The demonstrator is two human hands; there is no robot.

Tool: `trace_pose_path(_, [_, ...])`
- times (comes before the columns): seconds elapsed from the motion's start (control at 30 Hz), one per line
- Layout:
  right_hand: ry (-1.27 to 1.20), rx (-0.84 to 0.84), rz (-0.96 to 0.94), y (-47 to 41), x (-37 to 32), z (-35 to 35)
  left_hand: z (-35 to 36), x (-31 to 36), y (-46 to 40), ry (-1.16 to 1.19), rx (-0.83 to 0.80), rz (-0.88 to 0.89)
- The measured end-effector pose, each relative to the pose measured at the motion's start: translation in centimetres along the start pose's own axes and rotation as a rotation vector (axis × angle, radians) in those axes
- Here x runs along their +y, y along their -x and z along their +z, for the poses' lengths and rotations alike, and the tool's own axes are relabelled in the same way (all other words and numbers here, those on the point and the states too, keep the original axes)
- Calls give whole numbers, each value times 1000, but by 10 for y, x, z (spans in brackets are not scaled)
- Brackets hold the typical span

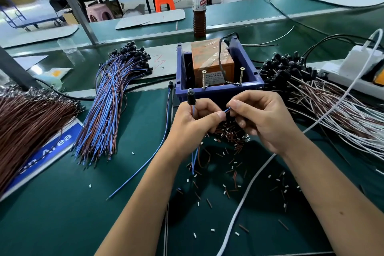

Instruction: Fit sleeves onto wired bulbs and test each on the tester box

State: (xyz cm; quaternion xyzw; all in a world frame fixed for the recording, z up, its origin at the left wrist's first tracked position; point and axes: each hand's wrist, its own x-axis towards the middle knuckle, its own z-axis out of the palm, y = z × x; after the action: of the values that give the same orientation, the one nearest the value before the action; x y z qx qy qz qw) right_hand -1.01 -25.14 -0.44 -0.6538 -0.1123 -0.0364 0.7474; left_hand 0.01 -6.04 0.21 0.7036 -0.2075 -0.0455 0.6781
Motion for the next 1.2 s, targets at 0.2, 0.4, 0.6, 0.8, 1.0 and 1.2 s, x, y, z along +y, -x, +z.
trace_pose_path(0.2, [108, -29, -51, 1, 0, 0, -1, 1, 0, -30, -15, 6])
trace_pose_path(0.4, [-11, 27, -97, 3, -3, 5, -3, 2, 2, 14, -4, 27])
trace_pose_path(0.6, [-75, 89, -129, 8, -4, 17, 0, 3, 2, 199, 136, 74])
trace_pose_path(0.8, [-121, 69, -102, 11, 0, 33, 10, 3, 3, 198, 163, 73])
trace_pose_path(1.0, [-195, 75, -79, 10, 0, 29, 14, 2, 4, 157, 153, 117])
trace_pose_path(1.2, [-139, 154, -168, 6, -2, 25, 18, -3, 2, -80, 466, 233])
